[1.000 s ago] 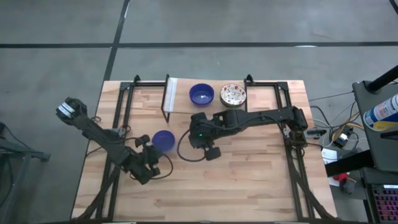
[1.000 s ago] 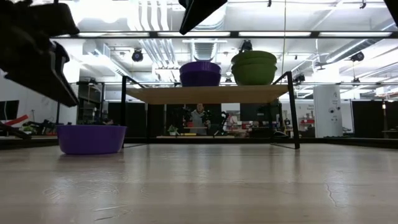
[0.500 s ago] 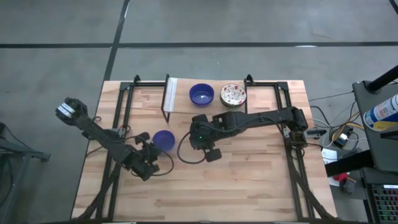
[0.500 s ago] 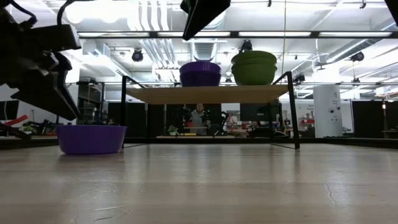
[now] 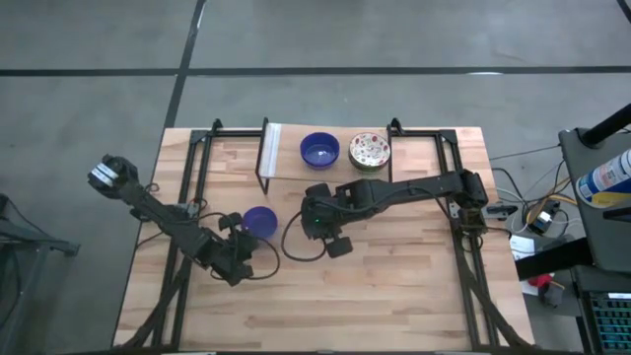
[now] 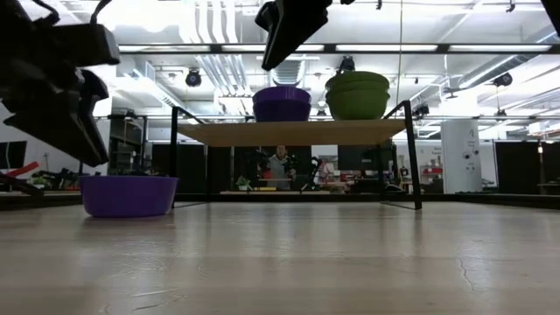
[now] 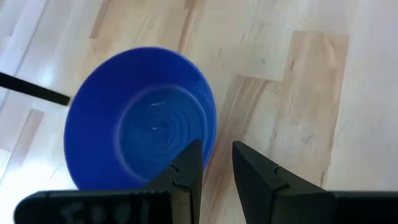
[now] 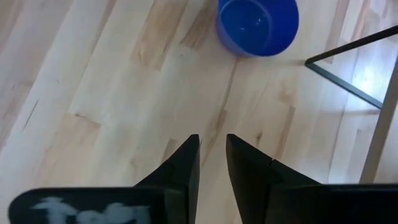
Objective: Pick & Place Mini bowls
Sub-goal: Stack the blue bowl on top of the stacked blue bowls on the shelf
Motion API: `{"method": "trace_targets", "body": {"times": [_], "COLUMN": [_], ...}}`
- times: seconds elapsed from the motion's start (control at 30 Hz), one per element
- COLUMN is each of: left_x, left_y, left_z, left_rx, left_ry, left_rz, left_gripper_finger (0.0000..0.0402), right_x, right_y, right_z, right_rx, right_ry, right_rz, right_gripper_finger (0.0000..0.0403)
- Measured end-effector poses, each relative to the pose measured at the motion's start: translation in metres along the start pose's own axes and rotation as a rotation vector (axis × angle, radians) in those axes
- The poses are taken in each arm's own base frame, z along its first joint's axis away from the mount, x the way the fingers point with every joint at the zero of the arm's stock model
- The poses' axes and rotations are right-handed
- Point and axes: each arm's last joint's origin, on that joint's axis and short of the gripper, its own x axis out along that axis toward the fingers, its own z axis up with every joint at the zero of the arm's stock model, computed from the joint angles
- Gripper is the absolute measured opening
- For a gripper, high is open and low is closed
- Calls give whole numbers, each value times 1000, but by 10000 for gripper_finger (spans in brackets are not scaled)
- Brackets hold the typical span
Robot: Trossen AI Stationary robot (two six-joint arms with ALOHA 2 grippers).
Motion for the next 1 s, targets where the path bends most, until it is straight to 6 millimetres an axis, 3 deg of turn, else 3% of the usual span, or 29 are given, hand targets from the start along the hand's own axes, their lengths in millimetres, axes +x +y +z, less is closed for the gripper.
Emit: {"method": "trace_targets", "body": {"times": [0.57,1.0], "left_x": [13,28], "left_y": [10,17], "left_z": [-6,-1], "left_rx": [-3,-13], "left_ry": [22,76], "left_rz": [36,-66], "left_gripper_finger": [83,83], "right_x": [2,2], "right_y": [1,1], "right_z": [0,0], "right_rx": [6,7], "right_ry": [0,-7], "right_rz": [1,-1], "right_gripper_finger": [80,75]}}
